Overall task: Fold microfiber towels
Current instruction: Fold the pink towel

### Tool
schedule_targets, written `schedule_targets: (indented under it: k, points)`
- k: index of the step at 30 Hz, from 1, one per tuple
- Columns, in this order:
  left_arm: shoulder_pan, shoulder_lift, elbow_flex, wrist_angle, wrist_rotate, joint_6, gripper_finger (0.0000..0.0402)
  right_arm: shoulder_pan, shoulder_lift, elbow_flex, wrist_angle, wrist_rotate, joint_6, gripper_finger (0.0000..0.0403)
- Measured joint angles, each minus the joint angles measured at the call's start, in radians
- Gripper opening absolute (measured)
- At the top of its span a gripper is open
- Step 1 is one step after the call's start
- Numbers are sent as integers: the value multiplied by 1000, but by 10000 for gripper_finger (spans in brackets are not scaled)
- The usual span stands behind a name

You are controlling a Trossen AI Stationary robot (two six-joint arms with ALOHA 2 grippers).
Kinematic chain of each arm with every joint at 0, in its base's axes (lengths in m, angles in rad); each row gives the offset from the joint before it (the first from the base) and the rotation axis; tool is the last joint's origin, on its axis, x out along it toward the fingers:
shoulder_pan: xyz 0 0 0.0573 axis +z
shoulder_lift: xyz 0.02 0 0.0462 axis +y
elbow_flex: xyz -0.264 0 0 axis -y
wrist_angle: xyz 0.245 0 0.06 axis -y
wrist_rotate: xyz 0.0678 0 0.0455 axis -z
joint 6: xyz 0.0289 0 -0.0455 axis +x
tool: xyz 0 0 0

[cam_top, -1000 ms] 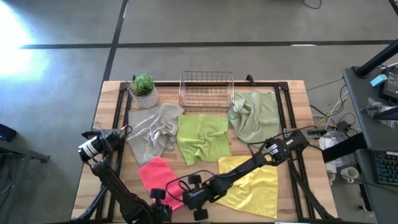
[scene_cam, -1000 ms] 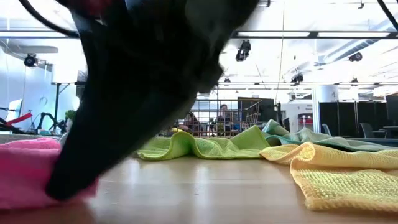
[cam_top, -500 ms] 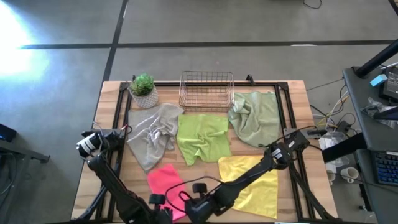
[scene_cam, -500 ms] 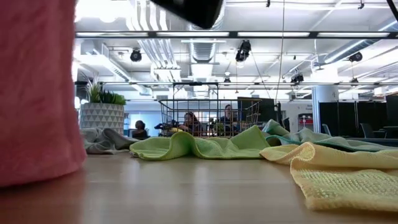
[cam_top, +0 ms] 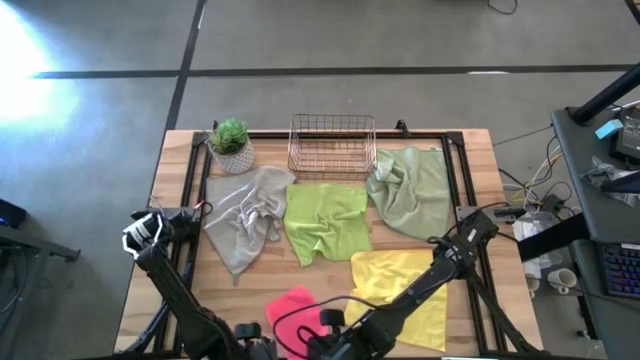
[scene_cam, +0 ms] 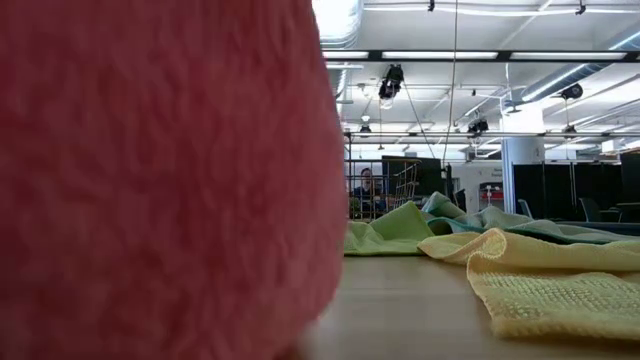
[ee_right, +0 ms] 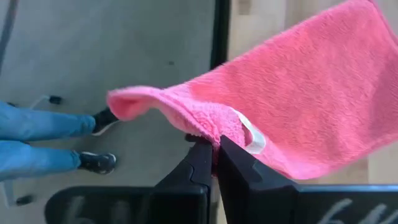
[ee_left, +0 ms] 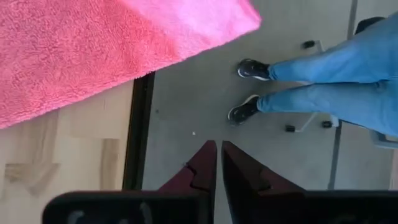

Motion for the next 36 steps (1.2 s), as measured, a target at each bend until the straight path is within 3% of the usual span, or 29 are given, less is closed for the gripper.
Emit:
schedule_targets:
  k: [19, 36]
  points:
    - [8, 2, -5, -99, -44, 3, 10, -182, 14, -16, -33, 82, -21, 8]
    - [-2, 2, -6, -187, -43, 29, 10, -248, 14, -169, 15, 30, 8, 9]
